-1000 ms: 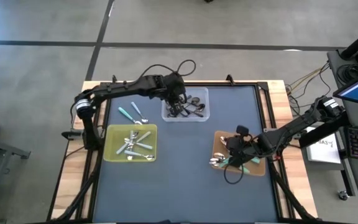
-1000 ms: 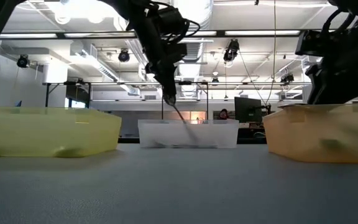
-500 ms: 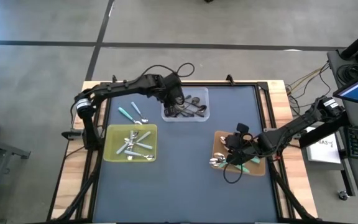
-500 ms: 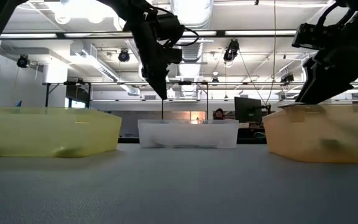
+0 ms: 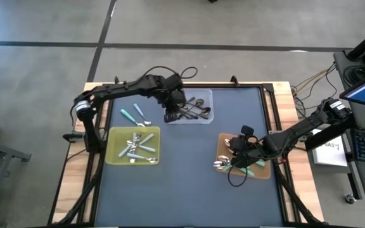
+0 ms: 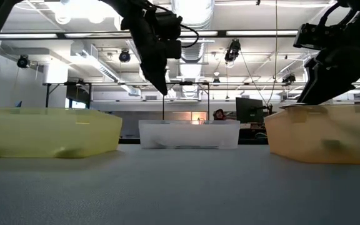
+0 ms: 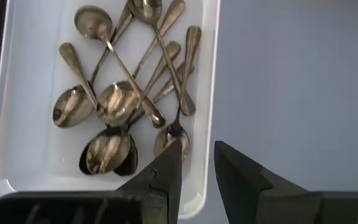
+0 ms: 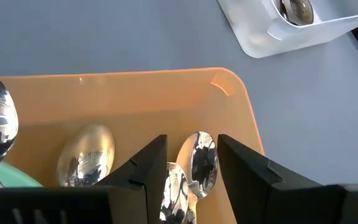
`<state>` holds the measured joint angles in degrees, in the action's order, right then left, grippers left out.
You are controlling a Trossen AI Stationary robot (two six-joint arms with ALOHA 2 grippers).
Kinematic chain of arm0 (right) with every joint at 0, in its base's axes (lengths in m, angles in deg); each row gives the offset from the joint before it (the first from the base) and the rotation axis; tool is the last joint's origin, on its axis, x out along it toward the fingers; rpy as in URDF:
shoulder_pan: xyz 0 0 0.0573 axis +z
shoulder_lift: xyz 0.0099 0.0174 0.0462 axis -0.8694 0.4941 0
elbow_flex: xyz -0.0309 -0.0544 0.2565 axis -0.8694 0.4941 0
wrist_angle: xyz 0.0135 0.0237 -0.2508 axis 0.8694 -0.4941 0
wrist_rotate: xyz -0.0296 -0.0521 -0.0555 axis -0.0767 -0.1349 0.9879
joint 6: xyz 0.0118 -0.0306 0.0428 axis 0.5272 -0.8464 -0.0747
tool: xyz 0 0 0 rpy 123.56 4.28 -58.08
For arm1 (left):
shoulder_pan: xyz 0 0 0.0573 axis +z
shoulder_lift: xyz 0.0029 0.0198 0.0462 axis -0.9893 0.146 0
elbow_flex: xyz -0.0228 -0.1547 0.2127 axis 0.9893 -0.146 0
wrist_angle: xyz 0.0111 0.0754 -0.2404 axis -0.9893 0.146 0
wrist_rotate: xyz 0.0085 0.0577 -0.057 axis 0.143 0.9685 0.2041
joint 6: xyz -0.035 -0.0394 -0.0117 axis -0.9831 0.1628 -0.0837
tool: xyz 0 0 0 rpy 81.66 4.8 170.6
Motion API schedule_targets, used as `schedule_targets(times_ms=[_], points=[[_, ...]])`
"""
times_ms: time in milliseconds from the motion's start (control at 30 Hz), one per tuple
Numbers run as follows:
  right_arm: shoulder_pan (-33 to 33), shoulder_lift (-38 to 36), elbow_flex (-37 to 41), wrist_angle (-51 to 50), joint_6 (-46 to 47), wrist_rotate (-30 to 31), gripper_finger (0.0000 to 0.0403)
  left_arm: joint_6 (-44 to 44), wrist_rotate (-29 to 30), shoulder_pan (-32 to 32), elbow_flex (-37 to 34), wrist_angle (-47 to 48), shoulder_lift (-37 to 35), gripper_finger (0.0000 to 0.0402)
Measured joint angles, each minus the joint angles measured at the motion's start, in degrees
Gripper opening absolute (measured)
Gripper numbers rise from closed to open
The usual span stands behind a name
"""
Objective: Sort silverware by color (type)
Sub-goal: Put the blue spoon into the yellow bin
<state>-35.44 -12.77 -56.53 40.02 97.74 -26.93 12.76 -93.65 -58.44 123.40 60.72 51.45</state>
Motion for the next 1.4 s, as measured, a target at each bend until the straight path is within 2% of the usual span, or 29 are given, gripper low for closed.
schedule_targets(times_ms=[100, 167, 200, 400, 533, 767, 867, 1067, 1400], points=[[0.0, 0.0, 0.0, 0.0, 0.0, 0.0, 0.0132, -0.1, 0.0, -0.3, -0.9, -0.1, -1.3, 0.0076], [0.0, 0.0, 0.0, 0.0, 0.0, 0.0, 0.0132, -1.8, -3.2, 0.9, -4.7, -3.3, -4.0, 0.0076], [0.0, 0.0, 0.0, 0.0, 0.0, 0.0, 0.0132, -3.4, -5.4, 2.0, -8.0, -5.2, -6.5, 0.0076], [0.0, 0.0, 0.0, 0.2, 0.0, 0.0, 0.0132, -12.4, -4.1, 6.2, -32.0, -24.8, -24.4, 0.0076], [0.0, 0.0, 0.0, 0.4, 0.0, 0.0, 0.0132, -15.6, 1.8, 8.6, -43.8, -31.2, -34.4, 0.0076], [0.0, 0.0, 0.0, 1.1, 0.0, 0.0, 0.0132, -13.9, 16.8, 9.3, -54.0, -32.8, -44.7, 0.0076], [0.0, 0.0, 0.0, 1.1, 0.0, 0.0, 0.0132, -17.6, 17.3, 11.1, -57.3, -34.2, -46.9, 0.0076], [0.0, 0.0, 0.0, 1.2, 0.0, 0.0, 0.0132, -40.8, 15.6, 17.2, -59.8, -34.4, -45.9, 0.0084], [0.0, 0.0, 0.0, 1.3, 0.0, 0.1, 0.0132, -48.5, 15.0, 19.1, -59.9, -34.3, -40.2, 0.0146]])
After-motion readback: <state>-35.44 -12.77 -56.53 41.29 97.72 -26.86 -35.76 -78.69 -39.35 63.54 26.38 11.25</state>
